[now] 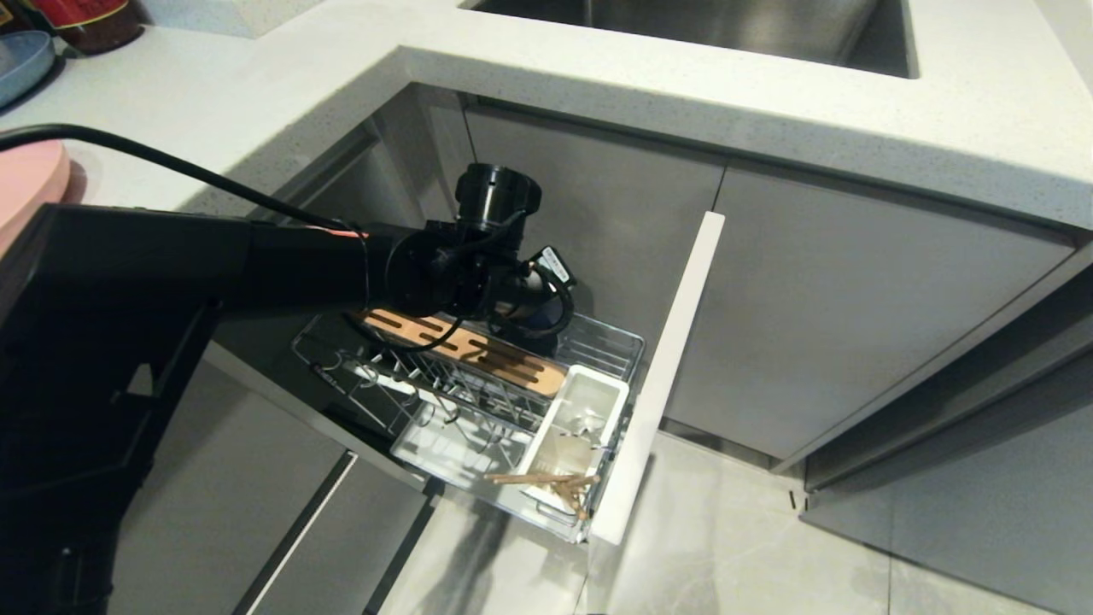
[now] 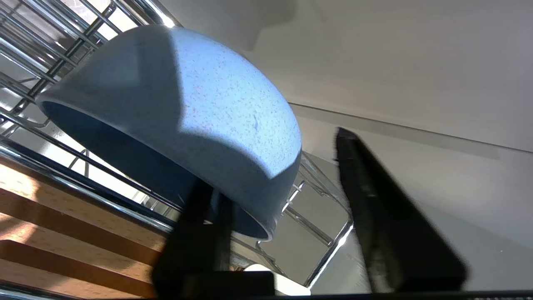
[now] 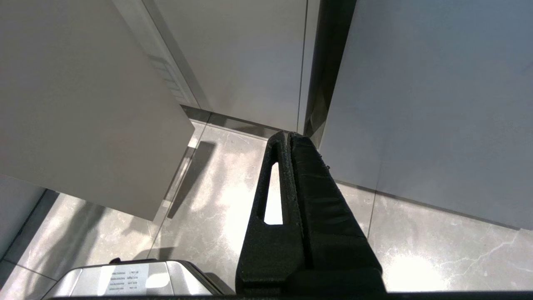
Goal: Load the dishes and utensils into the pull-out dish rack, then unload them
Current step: Take the bowl out of the cupboard
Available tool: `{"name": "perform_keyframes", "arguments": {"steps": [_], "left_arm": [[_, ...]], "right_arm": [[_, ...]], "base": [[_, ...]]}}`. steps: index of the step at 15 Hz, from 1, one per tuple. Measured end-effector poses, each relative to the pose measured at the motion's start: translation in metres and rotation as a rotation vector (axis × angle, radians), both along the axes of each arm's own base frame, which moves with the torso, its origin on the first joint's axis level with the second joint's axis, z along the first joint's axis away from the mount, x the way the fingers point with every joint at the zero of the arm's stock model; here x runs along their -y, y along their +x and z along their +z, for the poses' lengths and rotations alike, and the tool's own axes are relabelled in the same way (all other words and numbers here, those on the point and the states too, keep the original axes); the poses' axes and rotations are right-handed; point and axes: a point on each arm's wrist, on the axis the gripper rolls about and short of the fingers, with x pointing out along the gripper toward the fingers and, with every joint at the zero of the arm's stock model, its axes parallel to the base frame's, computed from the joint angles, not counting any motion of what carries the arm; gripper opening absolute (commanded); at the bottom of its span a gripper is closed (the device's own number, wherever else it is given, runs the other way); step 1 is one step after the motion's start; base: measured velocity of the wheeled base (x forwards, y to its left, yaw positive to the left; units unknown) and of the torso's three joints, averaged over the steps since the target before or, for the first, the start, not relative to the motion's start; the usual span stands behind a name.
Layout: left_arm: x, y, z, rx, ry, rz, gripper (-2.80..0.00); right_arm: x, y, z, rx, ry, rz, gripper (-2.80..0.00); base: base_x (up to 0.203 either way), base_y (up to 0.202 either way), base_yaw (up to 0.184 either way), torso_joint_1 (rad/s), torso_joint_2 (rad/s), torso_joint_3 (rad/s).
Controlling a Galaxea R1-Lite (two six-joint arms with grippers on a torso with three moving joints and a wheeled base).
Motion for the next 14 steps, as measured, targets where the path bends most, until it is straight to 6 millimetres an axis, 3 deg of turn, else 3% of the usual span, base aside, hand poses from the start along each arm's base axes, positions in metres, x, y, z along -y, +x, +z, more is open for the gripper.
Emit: {"name": "perform_keyframes", "arguments": {"steps": [9,14], "left_arm": [[0.004,-0.005,0.004,0.007,-0.007,-0.01,-2.8],[-0.004,-0.017,0.029,0.051,-0.04,-0.008,-2.8]], "right_arm": [[0.0,0.0,0.0,0.0,0.0,0.0,-2.8],[0.0,0.0,0.0,0.0,0.0,0.0,-2.8]], "base": [[0.0,0.0,0.0,0.0,0.0,0.0],[0.0,0.0,0.0,0.0,0.0,0.0]]}}
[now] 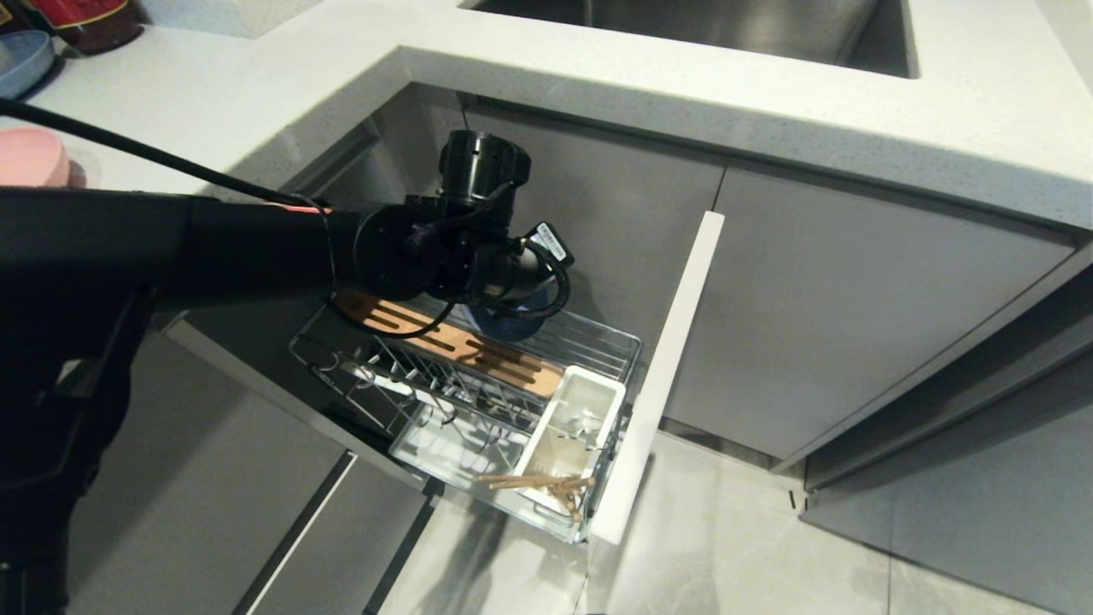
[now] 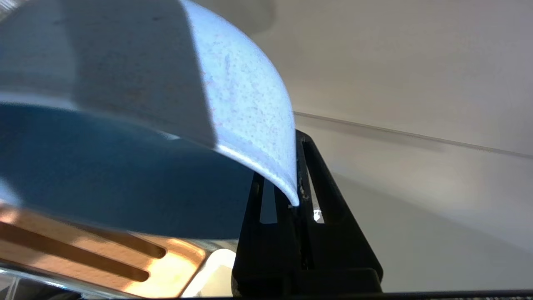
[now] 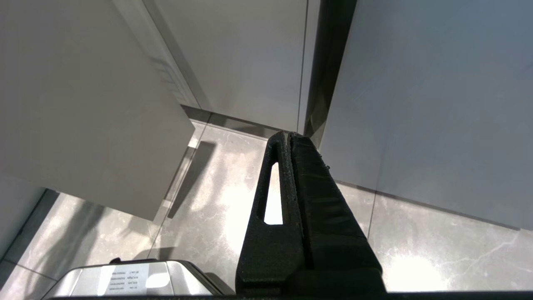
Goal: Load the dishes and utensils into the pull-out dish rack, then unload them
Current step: Take the bowl out of the cupboard
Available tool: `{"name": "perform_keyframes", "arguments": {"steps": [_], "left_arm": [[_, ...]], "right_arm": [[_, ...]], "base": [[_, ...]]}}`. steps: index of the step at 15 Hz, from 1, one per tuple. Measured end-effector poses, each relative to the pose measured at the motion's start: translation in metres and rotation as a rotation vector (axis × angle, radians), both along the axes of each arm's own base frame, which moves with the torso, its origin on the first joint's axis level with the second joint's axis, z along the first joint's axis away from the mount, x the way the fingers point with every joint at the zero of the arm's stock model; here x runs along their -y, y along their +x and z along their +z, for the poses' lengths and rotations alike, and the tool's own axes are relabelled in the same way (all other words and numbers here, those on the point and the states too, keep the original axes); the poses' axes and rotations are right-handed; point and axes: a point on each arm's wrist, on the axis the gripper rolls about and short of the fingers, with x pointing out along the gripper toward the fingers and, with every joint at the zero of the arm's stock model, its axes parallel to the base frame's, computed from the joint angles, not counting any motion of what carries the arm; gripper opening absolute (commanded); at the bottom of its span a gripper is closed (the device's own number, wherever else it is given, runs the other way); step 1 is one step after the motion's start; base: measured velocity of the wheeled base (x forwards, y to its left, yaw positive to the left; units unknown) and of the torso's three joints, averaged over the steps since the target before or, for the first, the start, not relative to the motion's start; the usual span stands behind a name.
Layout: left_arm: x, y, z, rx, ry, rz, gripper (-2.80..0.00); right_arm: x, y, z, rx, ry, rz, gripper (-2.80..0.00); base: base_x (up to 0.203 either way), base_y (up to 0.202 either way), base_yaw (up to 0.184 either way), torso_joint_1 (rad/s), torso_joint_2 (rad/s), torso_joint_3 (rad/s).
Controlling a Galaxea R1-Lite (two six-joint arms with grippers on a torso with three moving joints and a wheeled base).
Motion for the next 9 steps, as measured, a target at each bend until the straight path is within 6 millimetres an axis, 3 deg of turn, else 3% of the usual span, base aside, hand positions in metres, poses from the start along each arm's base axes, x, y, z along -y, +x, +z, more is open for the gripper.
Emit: {"name": "perform_keyframes", "arguments": {"steps": [6,9], "left_arm": [[-0.011,-0.019,0.03,0.056,-0.037,-0.003,-2.8],[-0.019,-0.044,0.056,0.107,-0.069,-0.019,-2.8]], "right_arm": [[0.0,0.0,0.0,0.0,0.0,0.0,-2.8],[0.0,0.0,0.0,0.0,0.0,0.0,-2.8]], "base": [[0.0,0.0,0.0,0.0,0.0,0.0],[0.0,0.0,0.0,0.0,0.0,0.0]]}}
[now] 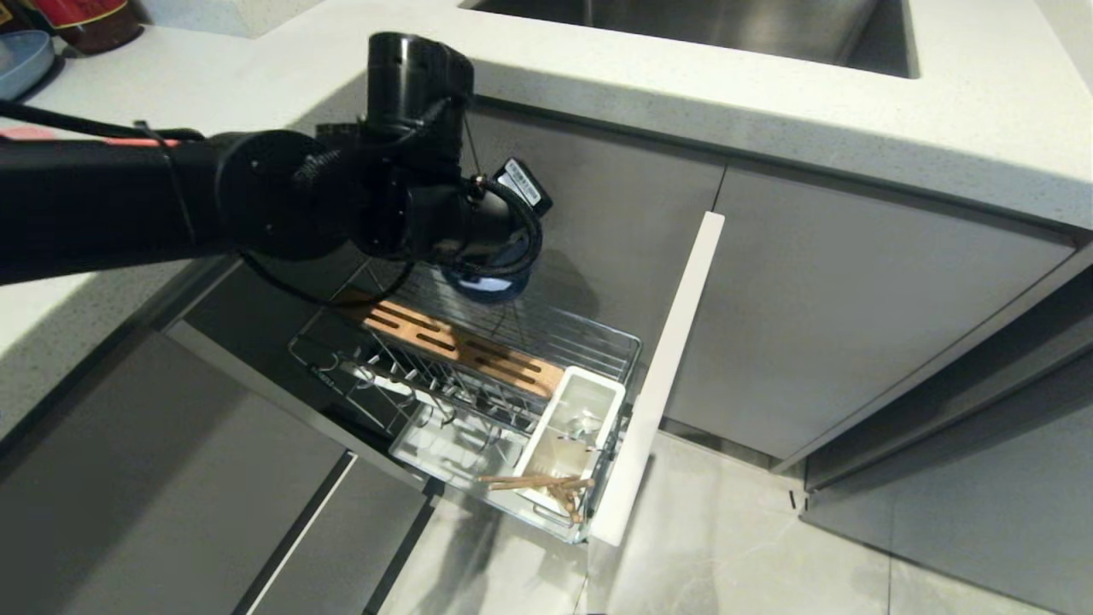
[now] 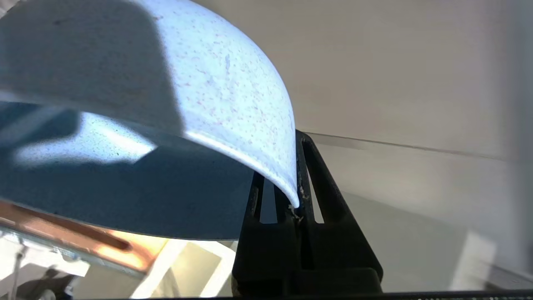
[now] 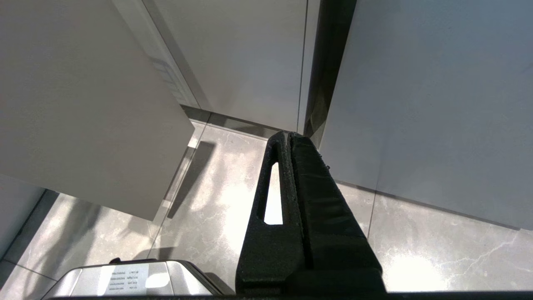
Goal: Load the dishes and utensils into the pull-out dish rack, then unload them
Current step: Take the bowl out of the cupboard
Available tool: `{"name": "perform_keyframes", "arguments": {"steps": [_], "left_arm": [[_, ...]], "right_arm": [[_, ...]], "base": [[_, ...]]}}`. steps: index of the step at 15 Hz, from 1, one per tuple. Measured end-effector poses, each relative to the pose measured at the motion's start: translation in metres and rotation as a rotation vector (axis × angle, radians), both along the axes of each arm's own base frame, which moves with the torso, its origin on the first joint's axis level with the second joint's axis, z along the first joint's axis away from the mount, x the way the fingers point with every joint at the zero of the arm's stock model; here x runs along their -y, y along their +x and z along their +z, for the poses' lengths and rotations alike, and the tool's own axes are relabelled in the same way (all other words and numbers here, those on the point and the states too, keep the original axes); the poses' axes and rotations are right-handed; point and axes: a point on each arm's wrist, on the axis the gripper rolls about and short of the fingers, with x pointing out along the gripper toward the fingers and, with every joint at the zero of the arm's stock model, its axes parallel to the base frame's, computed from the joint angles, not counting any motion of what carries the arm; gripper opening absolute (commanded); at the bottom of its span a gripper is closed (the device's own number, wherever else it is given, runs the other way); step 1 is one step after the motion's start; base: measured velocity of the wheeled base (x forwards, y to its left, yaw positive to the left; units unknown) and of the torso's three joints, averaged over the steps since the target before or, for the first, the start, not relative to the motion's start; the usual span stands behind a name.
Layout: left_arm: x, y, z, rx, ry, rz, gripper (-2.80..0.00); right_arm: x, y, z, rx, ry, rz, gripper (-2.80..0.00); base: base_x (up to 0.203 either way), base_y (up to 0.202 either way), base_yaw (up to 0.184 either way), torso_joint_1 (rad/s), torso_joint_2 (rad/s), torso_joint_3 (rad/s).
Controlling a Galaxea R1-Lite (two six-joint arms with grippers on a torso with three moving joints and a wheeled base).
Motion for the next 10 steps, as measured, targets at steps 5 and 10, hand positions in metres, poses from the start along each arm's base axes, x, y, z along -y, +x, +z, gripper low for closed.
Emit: {"name": "perform_keyframes", "arguments": {"steps": [5,10], "left_arm": [[-0.026,-0.071,0.059,0.155,-0.056,0.006,-2.8],[-0.087,-0.149,0.116,0.379,-0.109,0.005,-2.8]], "right_arm": [[0.0,0.0,0.0,0.0,0.0,0.0,-2.8],[0.0,0.0,0.0,0.0,0.0,0.0,-2.8]], "base": [[0.0,0.0,0.0,0.0,0.0,0.0],[0.0,0.0,0.0,0.0,0.0,0.0]]}}
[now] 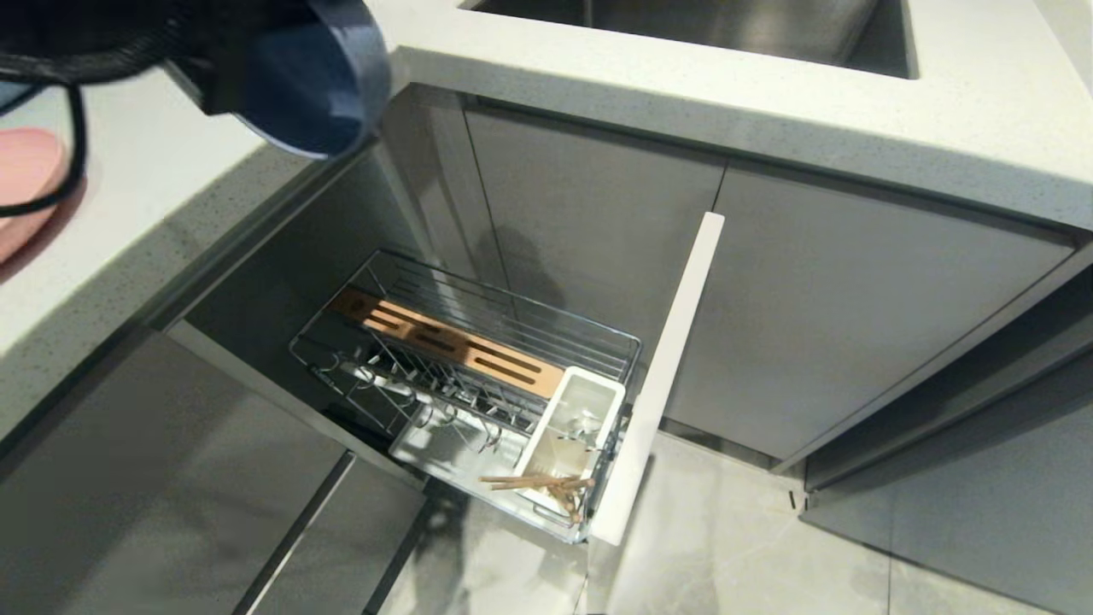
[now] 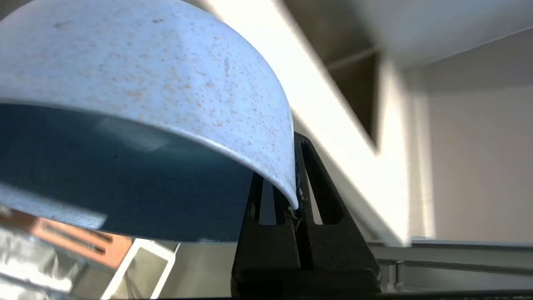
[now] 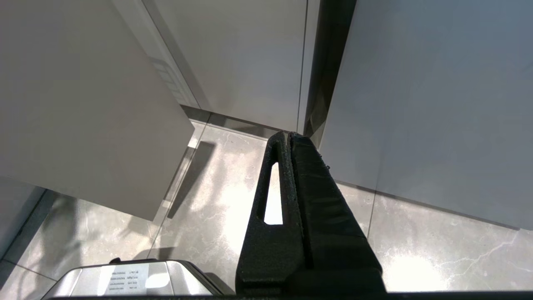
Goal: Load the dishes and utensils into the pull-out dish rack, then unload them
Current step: Take the bowl out of the cupboard
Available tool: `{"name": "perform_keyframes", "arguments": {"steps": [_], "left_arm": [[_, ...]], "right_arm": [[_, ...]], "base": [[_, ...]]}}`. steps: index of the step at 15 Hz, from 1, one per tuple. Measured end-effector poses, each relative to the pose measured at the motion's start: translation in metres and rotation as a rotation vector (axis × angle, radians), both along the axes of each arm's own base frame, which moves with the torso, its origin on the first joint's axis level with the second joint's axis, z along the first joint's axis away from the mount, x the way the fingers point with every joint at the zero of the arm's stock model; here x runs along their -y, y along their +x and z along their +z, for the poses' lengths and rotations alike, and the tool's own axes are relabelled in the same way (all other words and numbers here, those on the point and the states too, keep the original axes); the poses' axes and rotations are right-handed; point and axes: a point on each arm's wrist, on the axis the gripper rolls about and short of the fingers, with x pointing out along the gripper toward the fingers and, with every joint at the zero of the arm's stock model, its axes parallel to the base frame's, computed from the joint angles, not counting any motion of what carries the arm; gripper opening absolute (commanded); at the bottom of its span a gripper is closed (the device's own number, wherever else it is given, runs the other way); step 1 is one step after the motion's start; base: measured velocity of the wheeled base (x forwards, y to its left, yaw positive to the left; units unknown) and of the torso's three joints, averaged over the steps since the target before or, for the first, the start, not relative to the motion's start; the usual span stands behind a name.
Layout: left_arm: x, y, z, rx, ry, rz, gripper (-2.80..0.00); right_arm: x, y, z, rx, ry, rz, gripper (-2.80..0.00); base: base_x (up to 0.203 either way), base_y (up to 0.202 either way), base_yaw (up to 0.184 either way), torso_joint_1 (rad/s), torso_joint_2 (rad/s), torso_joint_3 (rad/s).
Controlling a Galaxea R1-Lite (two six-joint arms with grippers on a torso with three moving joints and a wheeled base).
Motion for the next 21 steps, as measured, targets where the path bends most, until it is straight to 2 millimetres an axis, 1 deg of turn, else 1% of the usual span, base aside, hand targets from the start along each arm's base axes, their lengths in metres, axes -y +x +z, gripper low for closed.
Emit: {"name": "perform_keyframes", "arguments": {"steps": [2,5,7,9,11,15,18,21], "left_arm": [[-0.034,-0.02,0.013,0.093,0.023,0.084,-2.8],[-0.08,-0.045,0.023,0.206,0.098,0.266,-2.8],[-0.105,-0.066,0.026,0.263,0.165,0.407,-2.8],[-0.124,-0.084,0.026,0.279,0.267,0.572,-2.8],[-0.136,-0.098,0.02,0.225,0.377,0.736,-2.8],[-0.151,-0.108,0.007,0.075,0.535,0.934,-2.8],[-0.157,-0.106,0.003,-0.102,0.6,0.942,-2.8],[-0.16,-0.103,-0.004,-0.329,0.644,0.871,-2.8]], "right_arm": [[0.0,0.0,0.0,0.0,0.0,0.0,-2.8],[0.0,0.0,0.0,0.0,0.0,0.0,-2.8],[0.0,0.0,0.0,0.0,0.0,0.0,-2.8],[0.0,0.0,0.0,0.0,0.0,0.0,-2.8],[0.0,0.0,0.0,0.0,0.0,0.0,-2.8],[0.0,0.0,0.0,0.0,0.0,0.0,-2.8],[0.0,0.0,0.0,0.0,0.0,0.0,-2.8],[0.0,0.0,0.0,0.0,0.0,0.0,-2.8]], "base": [[0.0,0.0,0.0,0.0,0.0,0.0],[0.0,0.0,0.0,0.0,0.0,0.0],[0.0,0.0,0.0,0.0,0.0,0.0],[0.0,0.0,0.0,0.0,0.0,0.0],[0.0,0.0,0.0,0.0,0.0,0.0],[0.0,0.0,0.0,0.0,0.0,0.0],[0.0,0.0,0.0,0.0,0.0,0.0],[0.0,0.0,0.0,0.0,0.0,0.0]]}}
